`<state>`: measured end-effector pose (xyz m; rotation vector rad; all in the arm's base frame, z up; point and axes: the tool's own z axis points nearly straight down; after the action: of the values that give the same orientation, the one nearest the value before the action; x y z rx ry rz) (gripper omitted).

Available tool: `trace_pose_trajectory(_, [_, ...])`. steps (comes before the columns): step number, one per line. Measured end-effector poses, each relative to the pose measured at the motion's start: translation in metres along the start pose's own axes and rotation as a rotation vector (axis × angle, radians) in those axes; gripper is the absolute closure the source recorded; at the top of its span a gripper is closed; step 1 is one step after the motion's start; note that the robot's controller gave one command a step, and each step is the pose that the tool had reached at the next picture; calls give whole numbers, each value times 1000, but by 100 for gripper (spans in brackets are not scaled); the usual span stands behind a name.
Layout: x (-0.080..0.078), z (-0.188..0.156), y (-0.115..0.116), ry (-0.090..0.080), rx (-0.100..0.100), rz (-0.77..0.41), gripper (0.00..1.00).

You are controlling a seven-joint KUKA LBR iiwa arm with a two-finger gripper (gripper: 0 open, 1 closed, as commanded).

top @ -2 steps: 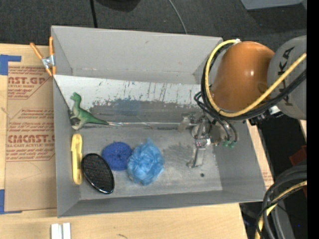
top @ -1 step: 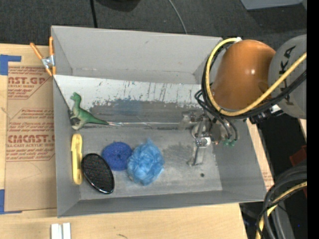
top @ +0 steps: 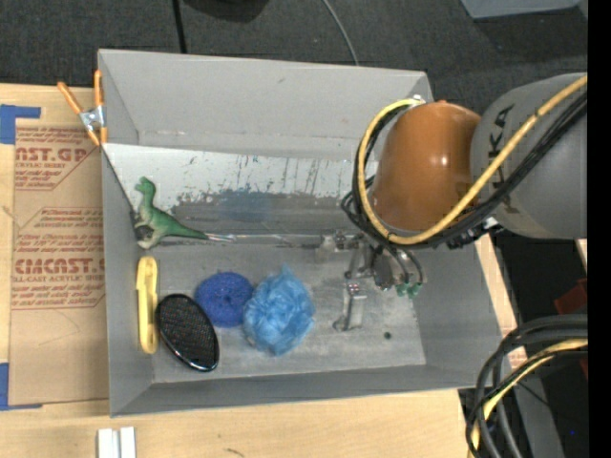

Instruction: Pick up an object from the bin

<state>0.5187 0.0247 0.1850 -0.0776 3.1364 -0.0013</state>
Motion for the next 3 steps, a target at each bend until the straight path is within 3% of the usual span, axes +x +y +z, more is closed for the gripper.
trace_pose_trajectory(1, [2,35,13,4,-2,-49,0])
trace_pose_trajectory(2, [9,51,30,2,-1,-21,0])
trace_pose_trajectory(3, [-2,62,48,2,-2,107,0])
